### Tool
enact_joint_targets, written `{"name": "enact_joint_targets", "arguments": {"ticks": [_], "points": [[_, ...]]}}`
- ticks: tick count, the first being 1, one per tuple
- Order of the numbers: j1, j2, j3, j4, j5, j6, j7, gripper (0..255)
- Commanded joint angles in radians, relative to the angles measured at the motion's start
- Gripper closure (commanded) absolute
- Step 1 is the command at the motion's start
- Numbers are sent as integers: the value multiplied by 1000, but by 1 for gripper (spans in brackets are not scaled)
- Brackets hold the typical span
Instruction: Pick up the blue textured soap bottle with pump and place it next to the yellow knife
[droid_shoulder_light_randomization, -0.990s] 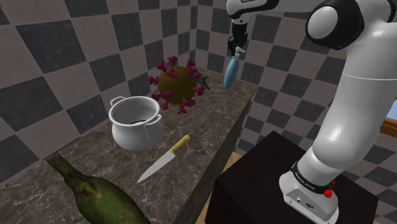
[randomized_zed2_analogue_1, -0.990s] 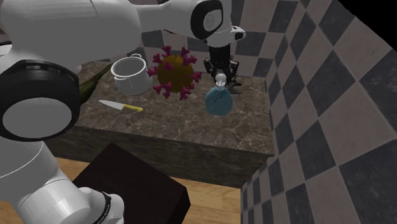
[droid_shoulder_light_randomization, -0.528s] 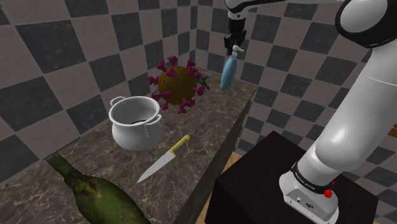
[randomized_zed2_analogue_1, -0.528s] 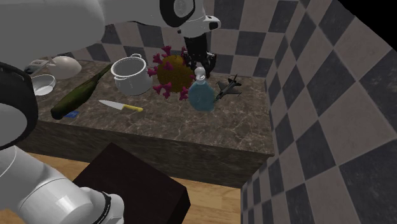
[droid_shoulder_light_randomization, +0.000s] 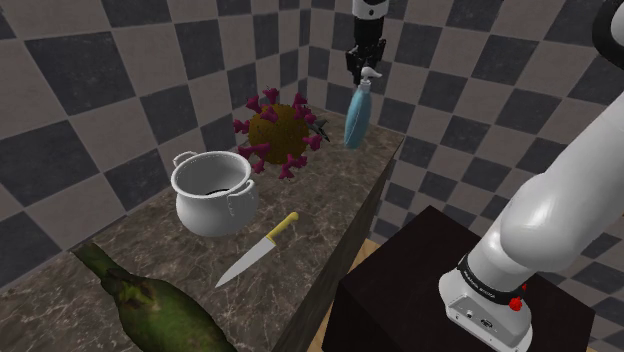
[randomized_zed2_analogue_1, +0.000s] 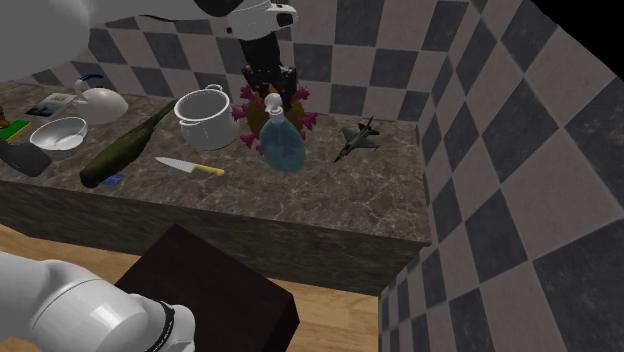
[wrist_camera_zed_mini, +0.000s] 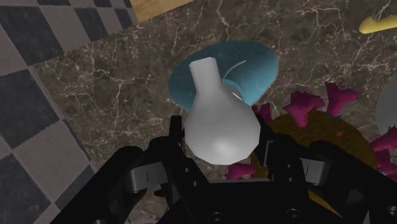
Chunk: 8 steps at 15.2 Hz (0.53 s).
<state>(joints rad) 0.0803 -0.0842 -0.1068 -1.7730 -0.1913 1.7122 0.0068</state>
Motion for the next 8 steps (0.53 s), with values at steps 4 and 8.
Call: {"name": "enact_joint_targets", "arguments": {"ticks": [4, 8], "points": [[48, -81, 62, -37, 1, -64, 100, 255], [84, -127, 115, -37, 11, -125, 179, 255]]}}
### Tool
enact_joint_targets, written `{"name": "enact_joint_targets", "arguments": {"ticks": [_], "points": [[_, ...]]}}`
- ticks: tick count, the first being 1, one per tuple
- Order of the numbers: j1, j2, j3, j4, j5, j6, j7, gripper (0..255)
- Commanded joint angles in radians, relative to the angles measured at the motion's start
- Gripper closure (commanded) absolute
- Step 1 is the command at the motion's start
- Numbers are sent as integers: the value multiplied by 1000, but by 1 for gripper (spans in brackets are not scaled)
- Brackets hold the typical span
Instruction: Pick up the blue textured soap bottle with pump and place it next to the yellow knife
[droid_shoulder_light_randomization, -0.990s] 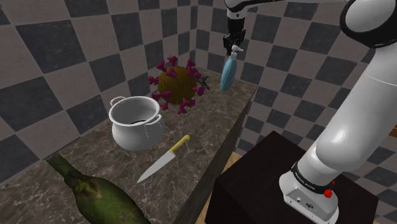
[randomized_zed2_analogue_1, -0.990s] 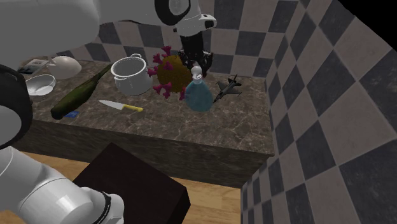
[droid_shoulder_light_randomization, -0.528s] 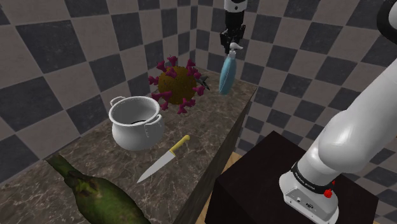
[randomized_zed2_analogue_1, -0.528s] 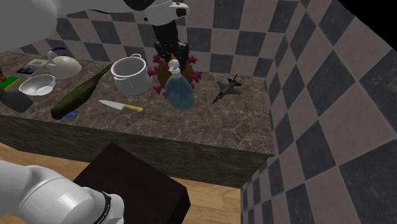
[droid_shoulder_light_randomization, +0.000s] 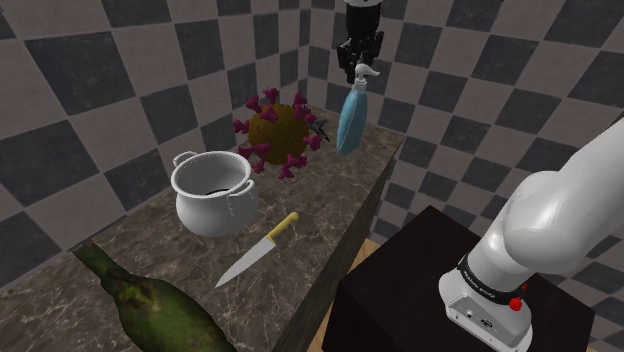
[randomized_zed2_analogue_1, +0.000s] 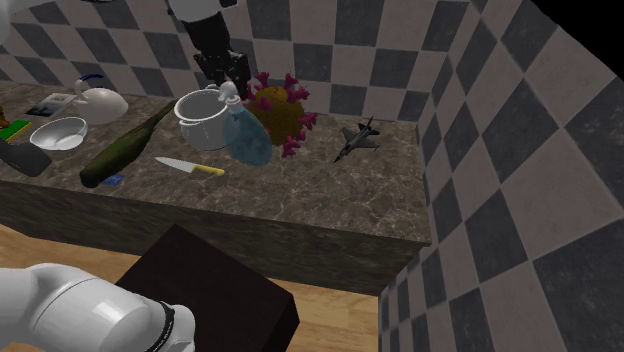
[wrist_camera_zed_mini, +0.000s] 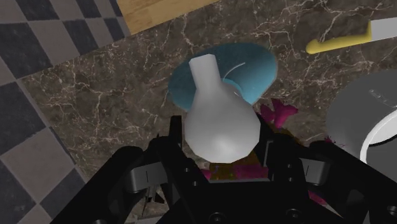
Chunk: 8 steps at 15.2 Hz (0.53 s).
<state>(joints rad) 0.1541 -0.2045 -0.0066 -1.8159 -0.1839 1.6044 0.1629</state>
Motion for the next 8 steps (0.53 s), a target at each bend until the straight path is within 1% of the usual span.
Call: {"name": "enact_joint_targets", "arguments": {"ticks": [1, 8], "points": [[19, -16, 29, 8, 7, -32, 43, 255], [80, -47, 129, 64, 36, -145, 186, 255]]}}
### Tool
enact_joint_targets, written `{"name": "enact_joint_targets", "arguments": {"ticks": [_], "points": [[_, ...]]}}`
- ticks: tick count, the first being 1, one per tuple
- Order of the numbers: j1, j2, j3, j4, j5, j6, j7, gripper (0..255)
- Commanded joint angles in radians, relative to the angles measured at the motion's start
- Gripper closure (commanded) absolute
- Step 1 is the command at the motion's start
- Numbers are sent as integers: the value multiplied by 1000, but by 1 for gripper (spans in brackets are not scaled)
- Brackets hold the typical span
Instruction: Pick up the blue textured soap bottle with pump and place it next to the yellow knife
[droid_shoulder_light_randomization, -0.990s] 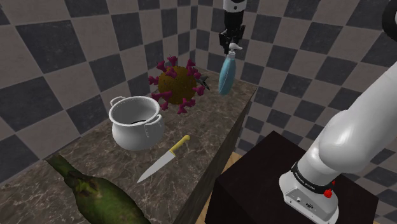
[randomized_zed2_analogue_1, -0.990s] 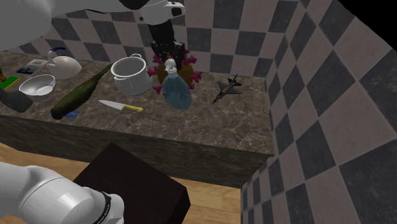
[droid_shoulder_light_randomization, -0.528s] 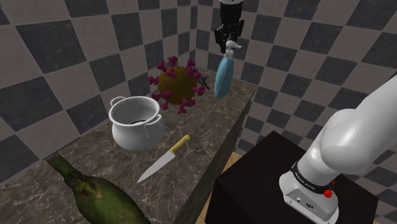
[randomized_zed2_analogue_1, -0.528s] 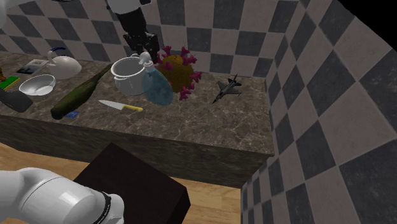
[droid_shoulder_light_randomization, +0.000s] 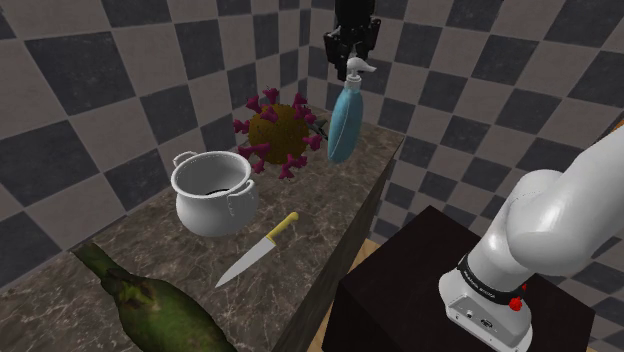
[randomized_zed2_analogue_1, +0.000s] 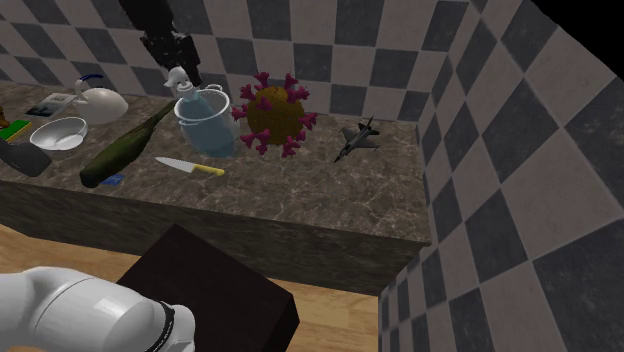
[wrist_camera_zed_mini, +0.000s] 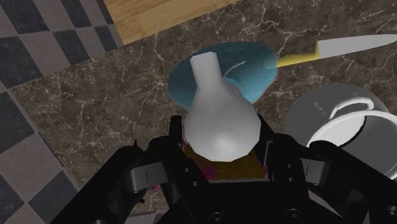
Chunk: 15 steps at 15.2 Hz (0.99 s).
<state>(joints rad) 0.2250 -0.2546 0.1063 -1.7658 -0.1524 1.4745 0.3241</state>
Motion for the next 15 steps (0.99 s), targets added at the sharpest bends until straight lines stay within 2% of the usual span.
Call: {"name": "enact_joint_targets", "arguments": {"ticks": [1, 8, 15], "points": [[18, 3, 31, 26, 9, -32, 46, 255], [78, 36, 141, 154, 37, -150, 204, 255], [146, 138, 263, 358, 39, -280, 385, 255]]}}
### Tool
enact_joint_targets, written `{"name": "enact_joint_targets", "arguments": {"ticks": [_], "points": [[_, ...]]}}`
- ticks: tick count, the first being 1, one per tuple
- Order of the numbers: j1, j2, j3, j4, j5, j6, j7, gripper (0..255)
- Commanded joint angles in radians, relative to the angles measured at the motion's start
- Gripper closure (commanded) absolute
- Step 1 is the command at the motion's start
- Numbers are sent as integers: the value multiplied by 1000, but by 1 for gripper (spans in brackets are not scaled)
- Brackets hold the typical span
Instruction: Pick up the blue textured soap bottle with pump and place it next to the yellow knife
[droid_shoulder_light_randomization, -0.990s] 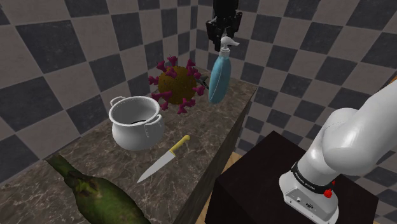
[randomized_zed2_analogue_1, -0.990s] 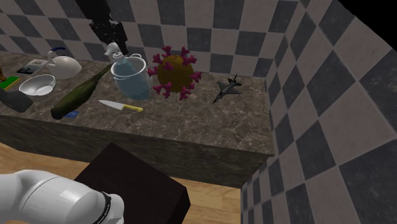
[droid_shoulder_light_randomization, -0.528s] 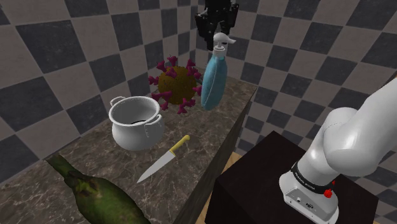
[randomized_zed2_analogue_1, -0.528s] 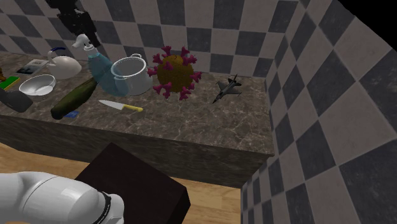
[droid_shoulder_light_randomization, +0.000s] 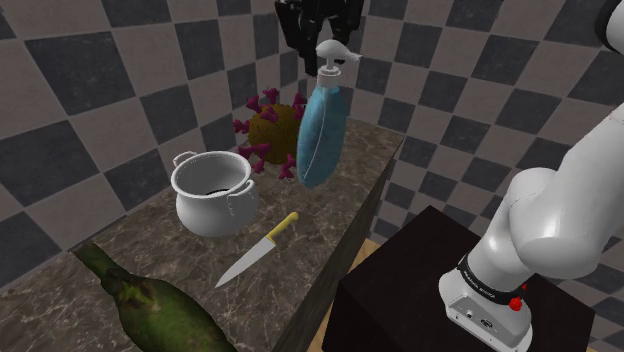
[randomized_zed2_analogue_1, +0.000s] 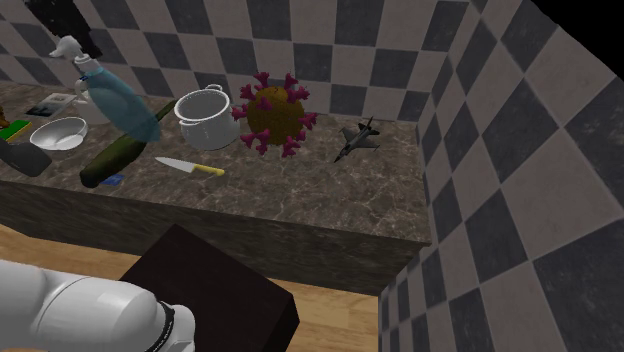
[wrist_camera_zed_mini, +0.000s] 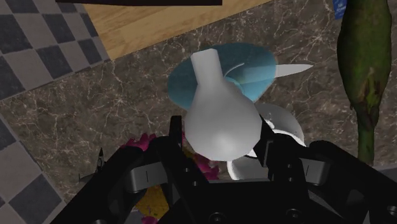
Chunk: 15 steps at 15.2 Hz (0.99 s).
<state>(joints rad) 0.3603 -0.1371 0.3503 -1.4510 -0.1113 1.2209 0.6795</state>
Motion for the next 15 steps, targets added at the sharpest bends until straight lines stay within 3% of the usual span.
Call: {"name": "enact_joint_targets", "arguments": {"ticks": [1, 5, 8, 10, 11, 13, 15], "points": [[23, 43, 38, 80, -7, -47, 58, 255], [85, 156, 118, 261, -42, -142, 180, 255], [167, 279, 178, 451, -103, -236, 281, 255], [264, 399, 213, 639, -180, -329, 346, 255], [372, 511, 222, 832, -267, -421, 373, 255], [291, 416, 219, 645, -186, -323, 377, 255], [245, 360, 220, 530, -143, -258, 373, 255]]}}
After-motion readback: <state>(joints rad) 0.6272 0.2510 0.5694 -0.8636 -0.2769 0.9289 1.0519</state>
